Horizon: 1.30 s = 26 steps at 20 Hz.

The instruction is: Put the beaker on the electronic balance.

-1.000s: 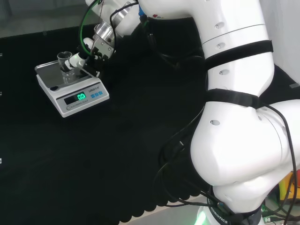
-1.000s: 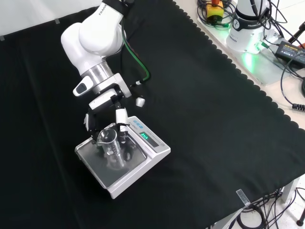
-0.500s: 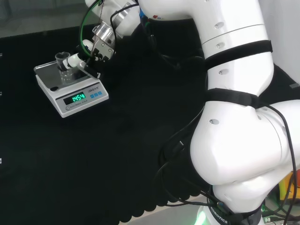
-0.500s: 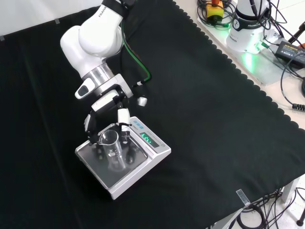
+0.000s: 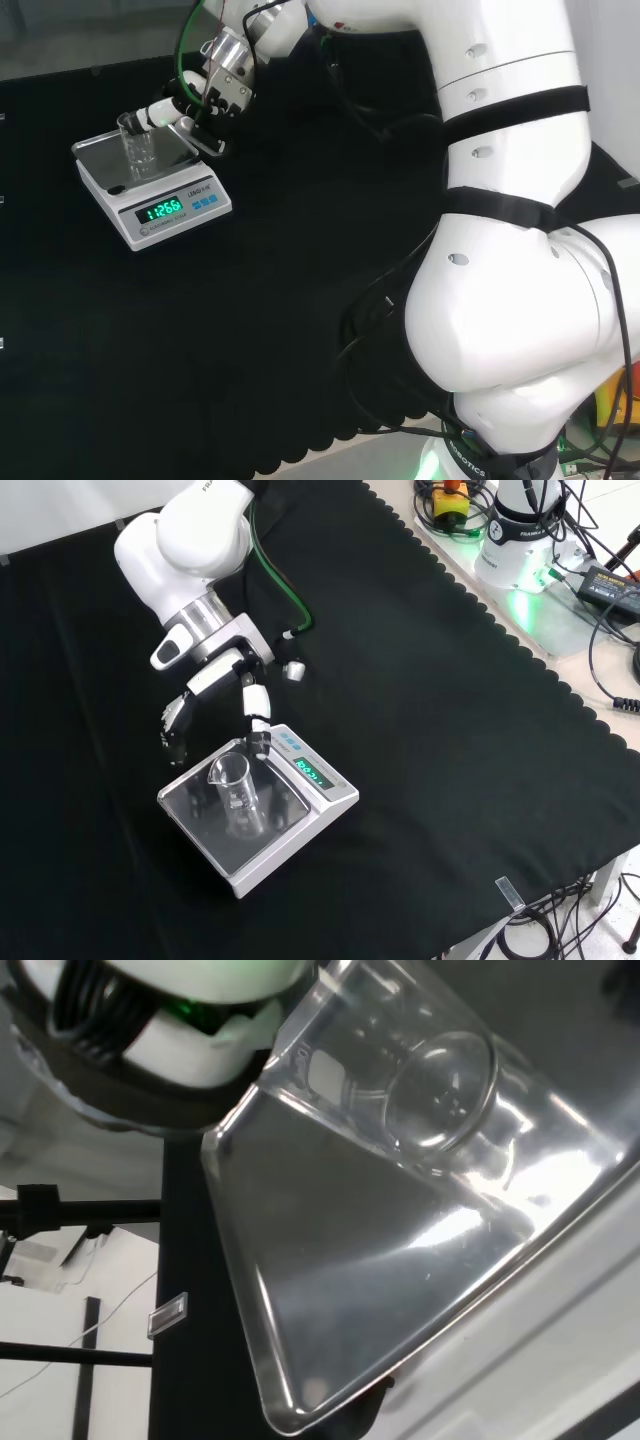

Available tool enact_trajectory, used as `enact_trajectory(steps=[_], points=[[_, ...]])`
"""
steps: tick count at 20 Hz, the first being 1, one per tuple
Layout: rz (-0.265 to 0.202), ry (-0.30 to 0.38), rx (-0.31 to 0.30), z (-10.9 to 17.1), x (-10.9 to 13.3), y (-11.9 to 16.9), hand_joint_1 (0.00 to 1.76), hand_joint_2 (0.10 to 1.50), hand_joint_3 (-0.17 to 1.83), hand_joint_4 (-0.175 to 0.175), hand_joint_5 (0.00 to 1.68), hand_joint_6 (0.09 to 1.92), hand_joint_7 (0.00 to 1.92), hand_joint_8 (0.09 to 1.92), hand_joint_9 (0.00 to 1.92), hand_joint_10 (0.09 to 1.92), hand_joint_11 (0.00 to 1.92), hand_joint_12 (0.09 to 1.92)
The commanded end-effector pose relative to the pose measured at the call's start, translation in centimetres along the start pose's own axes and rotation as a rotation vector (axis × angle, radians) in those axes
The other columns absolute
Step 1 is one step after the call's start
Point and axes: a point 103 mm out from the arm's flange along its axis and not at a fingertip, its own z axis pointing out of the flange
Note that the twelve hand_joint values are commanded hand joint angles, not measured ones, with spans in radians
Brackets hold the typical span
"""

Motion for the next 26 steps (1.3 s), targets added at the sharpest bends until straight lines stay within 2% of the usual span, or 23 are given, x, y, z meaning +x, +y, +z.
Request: enact_trajectory(steps=[1,5,9,14,19,26], points=[[-0.09,0.071,0.03,-5.1,-0.6,-3.8,0.9,0.56,0.52,-0.136,0.28,0.27,0.1,0.88,0.01,0.94,0.0,1.5],[-0.194,0.107,0.078,-9.0,-1.6,-7.8,0.89,0.57,0.52,-0.133,0.3,0.27,0.12,0.88,0.01,0.94,0.0,1.49],[-0.249,0.127,0.104,-12.2,-3.0,-12.3,0.88,0.58,0.52,-0.13,0.33,0.27,0.14,0.88,0.01,0.94,0.0,1.49],[-0.273,0.144,0.061,-14.4,-3.9,-18.1,0.87,0.59,0.51,-0.129,0.35,0.25,0.19,0.87,0.01,0.94,0.0,1.48],[-0.288,0.154,0.027,-14.4,-4.3,-23.4,0.87,0.6,0.5,-0.129,0.37,0.25,0.24,0.88,0.02,0.94,0.0,1.48],[-0.264,0.14,0.002,-13.3,-4.3,-26.8,0.87,0.6,0.5,-0.128,0.39,0.25,0.27,0.88,0.03,0.93,0.0,1.49]])
